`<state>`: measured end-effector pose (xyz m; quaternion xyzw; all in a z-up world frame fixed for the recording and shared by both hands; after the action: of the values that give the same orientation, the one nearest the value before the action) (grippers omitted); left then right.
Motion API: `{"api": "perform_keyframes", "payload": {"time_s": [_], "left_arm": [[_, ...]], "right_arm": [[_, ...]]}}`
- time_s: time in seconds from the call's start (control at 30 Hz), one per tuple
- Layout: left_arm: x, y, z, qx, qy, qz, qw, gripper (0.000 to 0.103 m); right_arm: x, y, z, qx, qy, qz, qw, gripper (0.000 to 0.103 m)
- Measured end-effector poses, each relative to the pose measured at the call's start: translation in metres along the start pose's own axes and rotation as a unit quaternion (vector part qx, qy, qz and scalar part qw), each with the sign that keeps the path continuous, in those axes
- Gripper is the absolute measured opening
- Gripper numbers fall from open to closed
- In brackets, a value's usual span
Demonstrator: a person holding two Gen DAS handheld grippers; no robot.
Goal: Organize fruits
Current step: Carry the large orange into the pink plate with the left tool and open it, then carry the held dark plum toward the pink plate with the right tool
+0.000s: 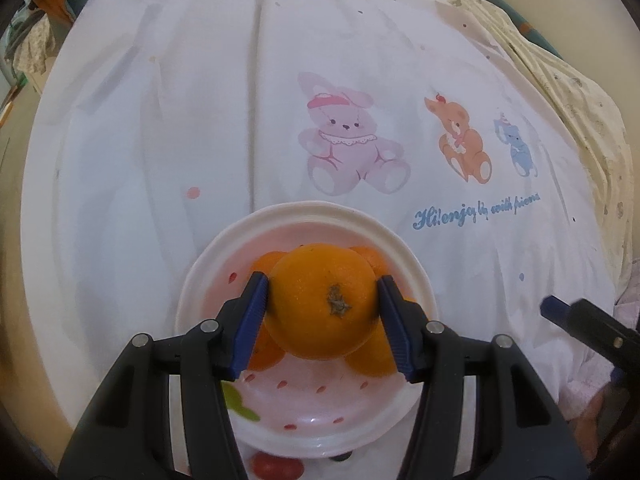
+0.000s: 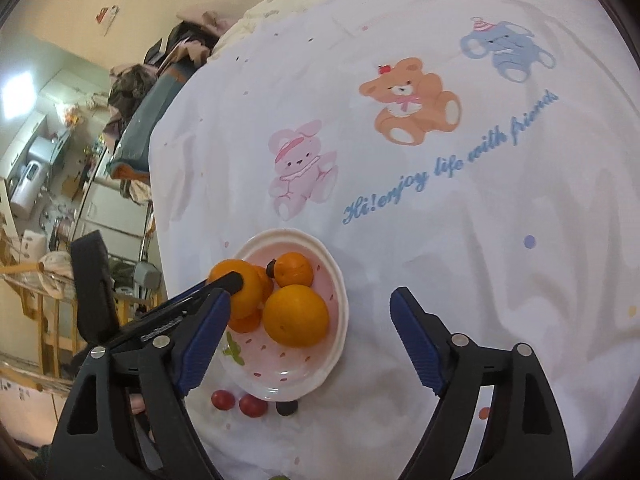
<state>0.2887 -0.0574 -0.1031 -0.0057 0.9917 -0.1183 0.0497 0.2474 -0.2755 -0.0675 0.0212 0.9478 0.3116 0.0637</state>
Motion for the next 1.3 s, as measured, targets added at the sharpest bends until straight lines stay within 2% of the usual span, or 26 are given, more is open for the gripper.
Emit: {"api": "perform_keyframes", "payload": {"time_s": [0.23,0.33,0.4,0.43,0.6,0.87,1.0,1.3], "left_arm": [[0.0,-0.006,0.006,-0.014,-0.011,0.016,0.9997,0.053],[0.0,-0.006,0.007,-0.017,-0.012,0.021,0.9996,0.057],[-0.001,-0.006,0.007,-0.017,-0.005,0.02,0.9996,0.08],[0.0,-0.005,0.006,-0.015,-0.004,0.016,0.9997,0.083],[0.005,0.0,-0.004,-0.013,-0.006,0.008,0.9999,0.084],[0.027,0.015,-0.045,-0.03,-0.036,-0.007,0.9989,0.084],[0.044,0.023,-0.064,-0.045,-0.06,-0.01,0.9971,0.084],[0.089,0.044,-0.085,-0.067,-0.081,-0.035,0.9939,0.084]], "right_arm": [[-0.003,0.001,-0.001,-0.009,-0.002,0.001,1.0,0.085],[-0.001,0.005,-0.001,-0.005,-0.005,-0.009,1.0,0.085],[-0.001,0.007,-0.001,-0.004,-0.006,-0.013,1.0,0.085],[0.0,0.008,-0.002,-0.004,-0.006,-0.013,1.0,0.085],[0.001,0.007,-0.004,-0.005,-0.008,-0.013,1.0,0.085],[0.018,0.005,-0.011,-0.002,-0.01,-0.011,1.0,0.085],[0.028,0.007,-0.011,0.001,-0.009,-0.013,1.0,0.085],[0.055,0.013,-0.007,0.006,0.003,-0.021,1.0,0.085]]}}
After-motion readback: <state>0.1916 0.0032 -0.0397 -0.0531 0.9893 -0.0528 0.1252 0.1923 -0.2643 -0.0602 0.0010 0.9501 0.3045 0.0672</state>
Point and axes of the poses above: each gripper's, at about its wrist camera, not at the fingertips, and z roughly the way its jaws point, y to its left, x to its underside, the point moved 3 cm from there along z, roughly the way its jaws point, and after that the axes turned 14 degrees about y, right-handed, at the moved point
